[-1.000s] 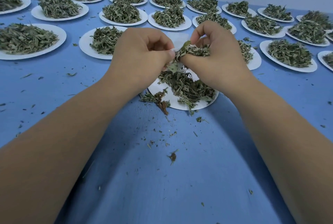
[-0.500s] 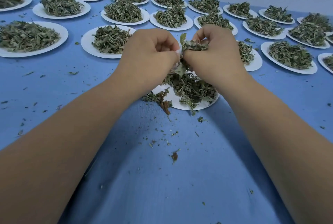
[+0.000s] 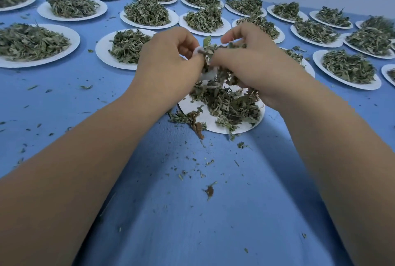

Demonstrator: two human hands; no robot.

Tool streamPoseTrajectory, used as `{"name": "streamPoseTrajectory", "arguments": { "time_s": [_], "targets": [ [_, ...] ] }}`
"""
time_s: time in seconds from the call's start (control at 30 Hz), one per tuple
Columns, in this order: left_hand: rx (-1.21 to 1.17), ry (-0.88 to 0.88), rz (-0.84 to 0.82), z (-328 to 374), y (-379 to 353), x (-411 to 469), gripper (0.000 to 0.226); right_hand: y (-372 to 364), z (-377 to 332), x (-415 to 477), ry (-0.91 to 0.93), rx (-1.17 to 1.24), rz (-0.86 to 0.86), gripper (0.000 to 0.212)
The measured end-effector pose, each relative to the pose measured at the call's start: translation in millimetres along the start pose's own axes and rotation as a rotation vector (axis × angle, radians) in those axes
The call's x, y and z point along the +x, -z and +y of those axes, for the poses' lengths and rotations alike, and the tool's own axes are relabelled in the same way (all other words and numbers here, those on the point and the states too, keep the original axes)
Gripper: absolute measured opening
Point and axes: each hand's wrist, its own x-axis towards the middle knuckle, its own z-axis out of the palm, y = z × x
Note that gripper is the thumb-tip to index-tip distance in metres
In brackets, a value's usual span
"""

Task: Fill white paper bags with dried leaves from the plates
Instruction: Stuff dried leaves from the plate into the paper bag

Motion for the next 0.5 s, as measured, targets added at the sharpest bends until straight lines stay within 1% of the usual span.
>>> {"name": "streamPoseTrajectory", "arguments": {
  "time_s": [0.1, 0.17, 0.23, 0.3, 0.37, 0.5],
  "targets": [
    [0.059, -0.036, 0.031, -1, -1, 0, 0.013, 6, -7, -7, -0.074, 0.24, -0.065, 0.027],
    [0.099, -0.051, 0.04, -1, -1, 0, 0.016, 7, -10, -10, -0.068, 0.305, -0.062, 0.027],
    [0.12, -0.067, 0.053, -1, -1, -1, 0.015, 10, -9, -12, -0.046, 0.231, -0.018, 0.021],
    [0.136, -0.083, 0.075, -1, 0, -1, 0.009, 11, -6, -13, 0.017, 0.145, -0.013, 0.023],
    [0.152, -0.094, 0.083, -1, 0, -1, 0.006, 10, -4, -15, 0.089, 0.077, 0.008, 0.02],
    [0.151, -0.112, 0.063, 2, -1, -2, 0.01, 6, 1, -18, 0.297, -0.13, 0.153, 0.01]
  ]
}}
